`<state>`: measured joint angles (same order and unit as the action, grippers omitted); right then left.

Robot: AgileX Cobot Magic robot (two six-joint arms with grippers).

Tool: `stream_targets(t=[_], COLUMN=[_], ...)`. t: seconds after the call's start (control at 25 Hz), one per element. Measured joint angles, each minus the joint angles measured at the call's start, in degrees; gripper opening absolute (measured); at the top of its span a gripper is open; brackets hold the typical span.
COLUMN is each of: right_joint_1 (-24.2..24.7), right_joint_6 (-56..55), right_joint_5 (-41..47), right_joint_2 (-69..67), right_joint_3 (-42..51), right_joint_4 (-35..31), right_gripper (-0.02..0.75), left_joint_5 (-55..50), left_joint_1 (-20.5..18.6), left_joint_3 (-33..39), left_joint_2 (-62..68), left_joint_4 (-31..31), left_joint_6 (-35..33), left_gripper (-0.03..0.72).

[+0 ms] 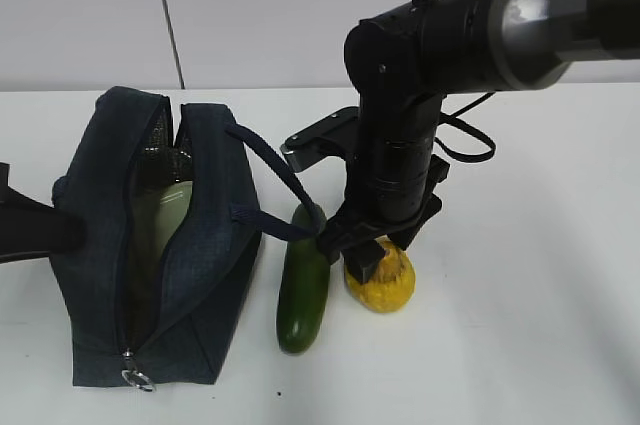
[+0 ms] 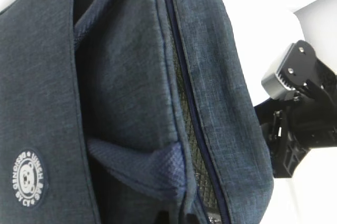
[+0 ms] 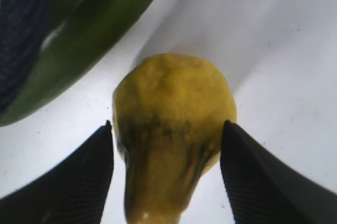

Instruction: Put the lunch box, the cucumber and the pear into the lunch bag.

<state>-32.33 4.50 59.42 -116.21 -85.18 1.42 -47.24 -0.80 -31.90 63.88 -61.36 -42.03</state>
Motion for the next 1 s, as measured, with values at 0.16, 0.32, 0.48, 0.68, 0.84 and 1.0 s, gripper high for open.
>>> stream_targets(t=[0.16, 0.32, 0.48, 0.68, 0.84, 1.0], right_joint_1=[0.0, 0.0, 0.0, 0.0, 0.0, 0.0], right_joint_6=[0.0, 0.0, 0.0, 0.0, 0.2, 0.5], right_joint_5=[0.0, 0.9, 2.1, 2.6, 3.2, 4.9], right_joint_2=[-0.1, -0.1, -0.1, -0.1, 0.0, 0.9], right_joint_3=[-0.1, -0.4, -0.5, -0.6, -0.6, -0.4], right_joint_4=[0.8, 1.1, 1.1, 1.3, 1.3, 1.3], right_gripper=[0.44, 0.351, 0.283, 0.275, 0.272, 0.268], left_joint_5=[-0.1, -0.3, -0.4, -0.5, -0.6, -0.6], left_joint_1=[0.0, 0.0, 0.0, 0.0, 0.0, 0.0], left_joint_3=[0.0, 0.0, 0.0, 0.0, 0.0, 0.0], left_joint_2=[0.0, 0.0, 0.0, 0.0, 0.0, 0.0], left_joint_4=[0.0, 0.0, 0.0, 0.0, 0.0, 0.0], left_joint_6=[0.0, 0.0, 0.0, 0.0, 0.0, 0.0], left_gripper=[-0.015, -0.015, -0.015, -0.015, -0.015, -0.015])
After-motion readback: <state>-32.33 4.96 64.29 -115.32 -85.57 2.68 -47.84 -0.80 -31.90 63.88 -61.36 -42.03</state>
